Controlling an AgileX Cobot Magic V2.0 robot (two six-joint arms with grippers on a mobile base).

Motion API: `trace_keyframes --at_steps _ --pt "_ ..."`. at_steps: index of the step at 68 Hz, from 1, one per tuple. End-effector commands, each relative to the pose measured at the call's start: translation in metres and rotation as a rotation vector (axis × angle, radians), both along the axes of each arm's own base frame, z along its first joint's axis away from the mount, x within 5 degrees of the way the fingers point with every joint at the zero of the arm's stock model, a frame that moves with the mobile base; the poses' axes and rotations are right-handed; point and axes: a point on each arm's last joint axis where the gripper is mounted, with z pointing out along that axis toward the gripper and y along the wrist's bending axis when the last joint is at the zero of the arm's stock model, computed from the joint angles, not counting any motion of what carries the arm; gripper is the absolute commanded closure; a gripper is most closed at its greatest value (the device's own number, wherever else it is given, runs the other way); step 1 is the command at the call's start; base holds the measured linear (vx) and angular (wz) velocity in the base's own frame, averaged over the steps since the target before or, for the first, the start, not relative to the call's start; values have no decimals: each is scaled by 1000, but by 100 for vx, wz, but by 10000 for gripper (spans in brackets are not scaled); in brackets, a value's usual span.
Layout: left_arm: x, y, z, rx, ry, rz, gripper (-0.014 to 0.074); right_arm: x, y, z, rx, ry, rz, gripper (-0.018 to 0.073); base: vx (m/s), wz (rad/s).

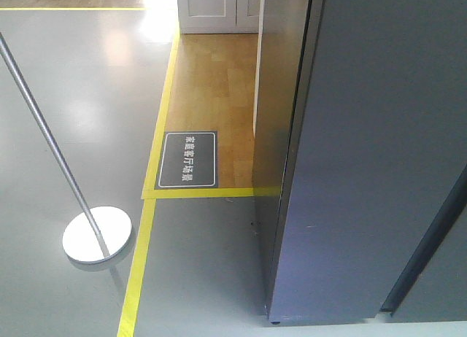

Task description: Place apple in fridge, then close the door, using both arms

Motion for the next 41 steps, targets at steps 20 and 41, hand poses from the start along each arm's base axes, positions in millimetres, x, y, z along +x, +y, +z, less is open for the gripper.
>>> trace_keyframes --at_steps 20,41 --pt "-1 0 3 -17 -79 3 603 1 0 13 13 -92 5 563 0 0" --pt "-1 0 3 -17 -79 3 603 -17 -19 -27 -73 -497 -104 563 0 0"
